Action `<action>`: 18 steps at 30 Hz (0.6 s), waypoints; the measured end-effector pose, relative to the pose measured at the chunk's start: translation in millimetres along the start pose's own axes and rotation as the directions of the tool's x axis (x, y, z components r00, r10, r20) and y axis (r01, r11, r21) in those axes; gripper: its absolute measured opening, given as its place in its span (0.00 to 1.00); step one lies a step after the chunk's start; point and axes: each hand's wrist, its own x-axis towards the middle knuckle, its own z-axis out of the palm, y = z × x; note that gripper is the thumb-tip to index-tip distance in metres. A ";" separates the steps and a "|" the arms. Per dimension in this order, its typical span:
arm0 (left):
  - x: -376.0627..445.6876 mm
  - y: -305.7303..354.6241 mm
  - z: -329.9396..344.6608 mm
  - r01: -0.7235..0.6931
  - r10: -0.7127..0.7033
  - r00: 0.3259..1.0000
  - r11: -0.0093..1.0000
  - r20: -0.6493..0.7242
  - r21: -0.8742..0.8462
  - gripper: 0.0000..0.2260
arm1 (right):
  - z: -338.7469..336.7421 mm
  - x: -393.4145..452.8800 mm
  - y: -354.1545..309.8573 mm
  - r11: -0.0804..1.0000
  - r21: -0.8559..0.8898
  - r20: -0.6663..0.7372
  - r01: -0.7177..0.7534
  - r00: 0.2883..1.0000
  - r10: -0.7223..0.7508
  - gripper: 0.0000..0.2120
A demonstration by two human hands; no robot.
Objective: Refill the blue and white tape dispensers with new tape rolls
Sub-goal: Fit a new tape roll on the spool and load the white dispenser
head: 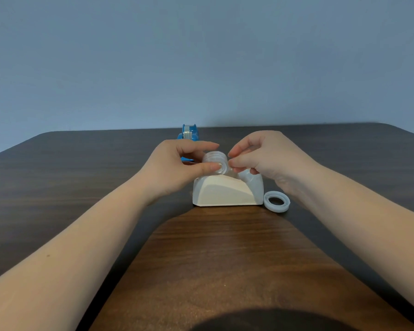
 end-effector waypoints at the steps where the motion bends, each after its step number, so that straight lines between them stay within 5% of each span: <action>1: 0.1 -0.4 1.3 -0.006 0.006 1.000 1.000 -0.001 0.017 0.15 | -1.4 -0.2 -0.7 1.000 0.000 0.009 -0.007 1.000 0.007 0.07; 18: 1.4 -3.3 -3.0 -0.046 0.030 0.996 0.980 0.083 0.194 0.11 | -1.9 1.4 -1.5 0.995 -0.103 0.036 -0.003 0.999 0.007 0.07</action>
